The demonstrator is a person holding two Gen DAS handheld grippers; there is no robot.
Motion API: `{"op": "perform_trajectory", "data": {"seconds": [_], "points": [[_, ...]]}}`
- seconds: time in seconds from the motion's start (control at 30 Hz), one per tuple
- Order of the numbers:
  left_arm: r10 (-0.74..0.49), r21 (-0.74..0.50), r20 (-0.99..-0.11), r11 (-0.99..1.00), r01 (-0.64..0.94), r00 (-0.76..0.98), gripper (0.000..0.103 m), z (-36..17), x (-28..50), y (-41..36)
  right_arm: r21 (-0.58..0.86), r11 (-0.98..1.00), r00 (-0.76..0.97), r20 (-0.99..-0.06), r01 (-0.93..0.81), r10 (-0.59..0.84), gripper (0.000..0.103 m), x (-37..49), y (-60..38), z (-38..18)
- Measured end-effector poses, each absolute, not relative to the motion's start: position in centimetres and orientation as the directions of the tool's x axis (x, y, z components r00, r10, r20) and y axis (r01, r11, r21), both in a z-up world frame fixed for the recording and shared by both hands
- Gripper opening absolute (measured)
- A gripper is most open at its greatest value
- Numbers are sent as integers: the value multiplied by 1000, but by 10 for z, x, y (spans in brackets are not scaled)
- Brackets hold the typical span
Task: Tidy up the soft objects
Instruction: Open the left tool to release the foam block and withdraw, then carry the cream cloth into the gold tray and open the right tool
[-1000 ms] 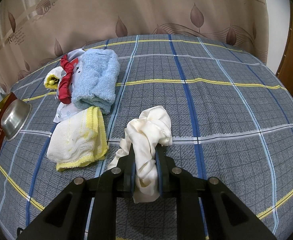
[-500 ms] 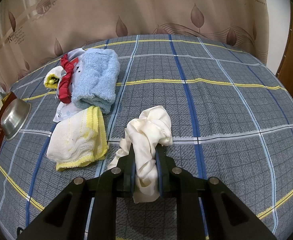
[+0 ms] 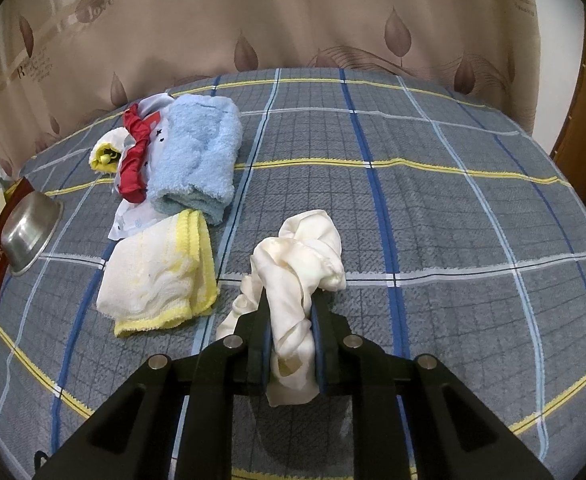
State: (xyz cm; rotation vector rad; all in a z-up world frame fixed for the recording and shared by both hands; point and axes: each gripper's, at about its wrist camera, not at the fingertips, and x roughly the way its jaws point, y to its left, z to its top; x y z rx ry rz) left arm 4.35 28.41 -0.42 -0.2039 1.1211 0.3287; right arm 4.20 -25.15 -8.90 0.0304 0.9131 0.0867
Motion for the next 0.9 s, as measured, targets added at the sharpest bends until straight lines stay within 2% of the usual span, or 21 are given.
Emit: {"op": "perform_trajectory", "data": {"seconds": [0.1,0.37,0.6,0.9], "points": [[141,-20,-893,937,-349,428,75,-2,32,281,50,997,603,-794,-63,78,13,37,-249,-85],[215,23,-865,920,-390,454,75,0,9,278,26,994,616,-783,-105,86,12,9,-232,-56],[229,2,-864,892,-452,448,75,-8,-8,298,68,967,613,-762,-247,210,12,-5,-176,-17],[250,-11,-837,882,-471,487,75,-7,-32,310,144,841,518,-729,-522,447,12,1,-44,13]]}}
